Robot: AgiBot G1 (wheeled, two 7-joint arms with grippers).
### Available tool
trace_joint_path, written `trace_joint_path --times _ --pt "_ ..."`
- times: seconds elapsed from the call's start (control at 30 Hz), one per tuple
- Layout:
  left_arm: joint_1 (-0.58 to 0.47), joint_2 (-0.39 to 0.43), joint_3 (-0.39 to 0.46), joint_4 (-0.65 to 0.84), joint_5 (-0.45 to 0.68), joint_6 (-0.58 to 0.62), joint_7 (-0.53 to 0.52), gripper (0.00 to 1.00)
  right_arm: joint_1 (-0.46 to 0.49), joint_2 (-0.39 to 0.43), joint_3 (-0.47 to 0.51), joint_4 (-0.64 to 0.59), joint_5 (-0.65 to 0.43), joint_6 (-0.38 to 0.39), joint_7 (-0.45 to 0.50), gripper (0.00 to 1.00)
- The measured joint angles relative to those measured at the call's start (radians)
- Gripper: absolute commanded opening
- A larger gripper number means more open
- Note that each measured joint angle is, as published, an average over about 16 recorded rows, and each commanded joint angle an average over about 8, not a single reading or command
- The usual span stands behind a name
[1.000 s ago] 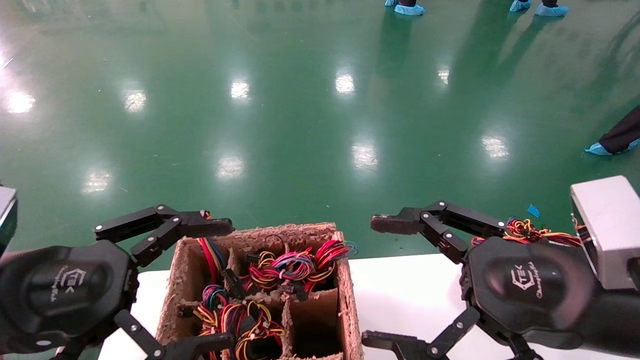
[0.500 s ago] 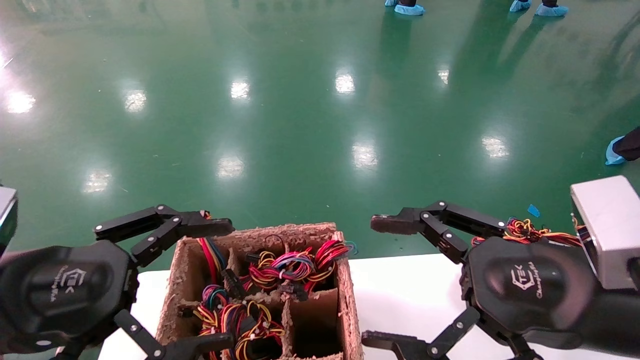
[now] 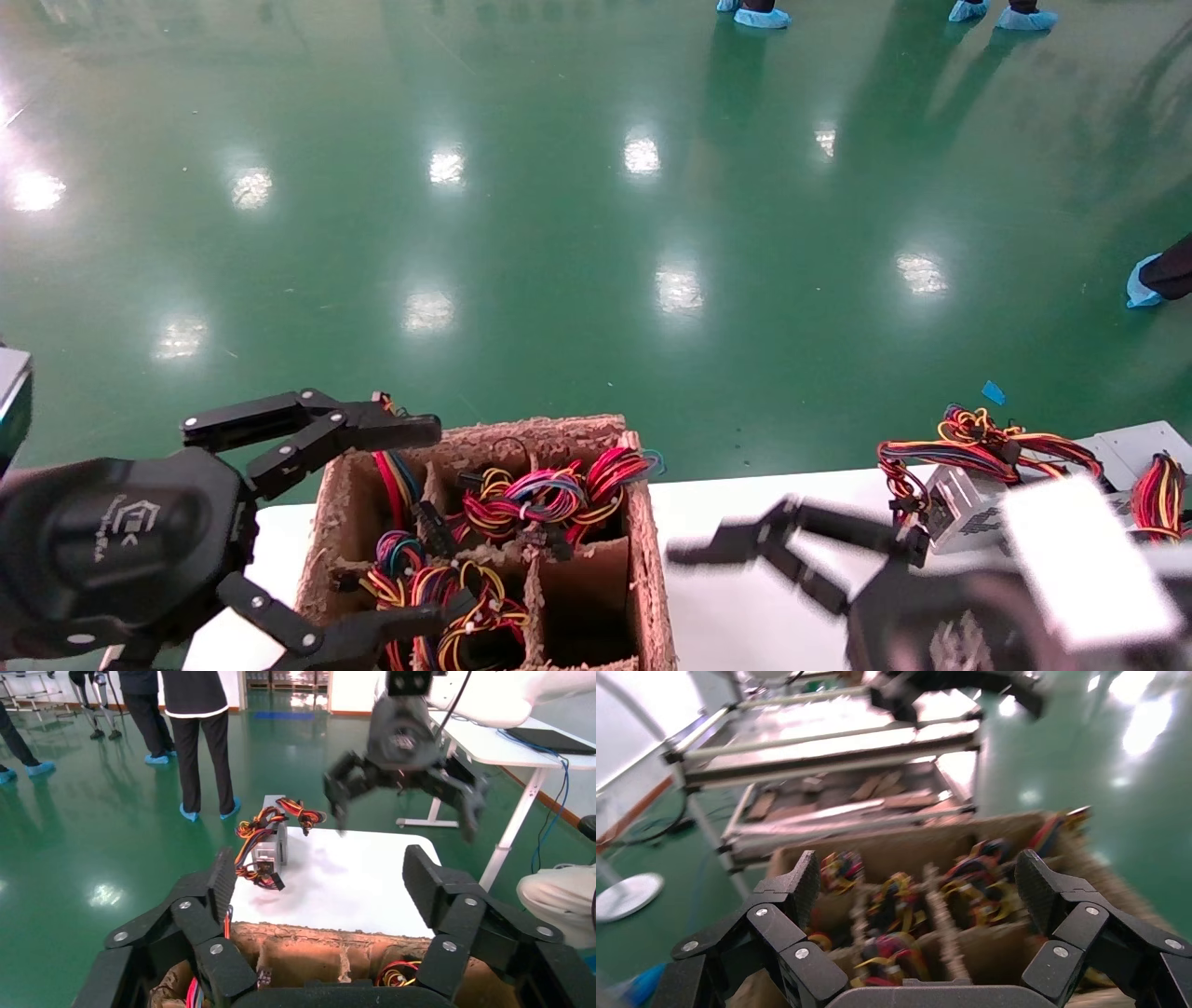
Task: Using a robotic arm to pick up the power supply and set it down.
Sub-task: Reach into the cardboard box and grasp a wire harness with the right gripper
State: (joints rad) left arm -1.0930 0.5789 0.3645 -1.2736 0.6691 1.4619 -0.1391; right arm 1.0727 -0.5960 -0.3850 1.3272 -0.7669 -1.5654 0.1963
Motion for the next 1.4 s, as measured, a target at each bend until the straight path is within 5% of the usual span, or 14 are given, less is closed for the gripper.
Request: trace_joint_path --times 0.43,0.53,0.7,0.8,1.4 --pt "0.000 0.000 0.000 0.000 0.000 0.000 0.000 0.00 0.010 -0.058 -0.259 0.024 -0.002 -0.009 -0.033 0.98" --pt "0.000 0.000 0.000 0.000 0.000 0.000 0.000 0.00 0.009 -0.080 -0.313 0.024 -0.007 0.000 -0.042 0.77" --pt "0.000 0.000 0.000 0.000 0.000 0.000 0.000 0.00 0.005 -0.116 -0.379 0.022 -0.030 0.022 -0.055 0.17" --pt "0.000 0.000 0.000 0.000 0.000 0.000 0.000 0.00 0.001 -0.136 -0.405 0.021 -0.048 0.036 -0.060 0.00" --pt "0.000 0.000 0.001 0.000 0.000 0.000 0.000 0.00 -0.001 -0.166 -0.454 0.018 -0.112 0.077 -0.057 0.00"
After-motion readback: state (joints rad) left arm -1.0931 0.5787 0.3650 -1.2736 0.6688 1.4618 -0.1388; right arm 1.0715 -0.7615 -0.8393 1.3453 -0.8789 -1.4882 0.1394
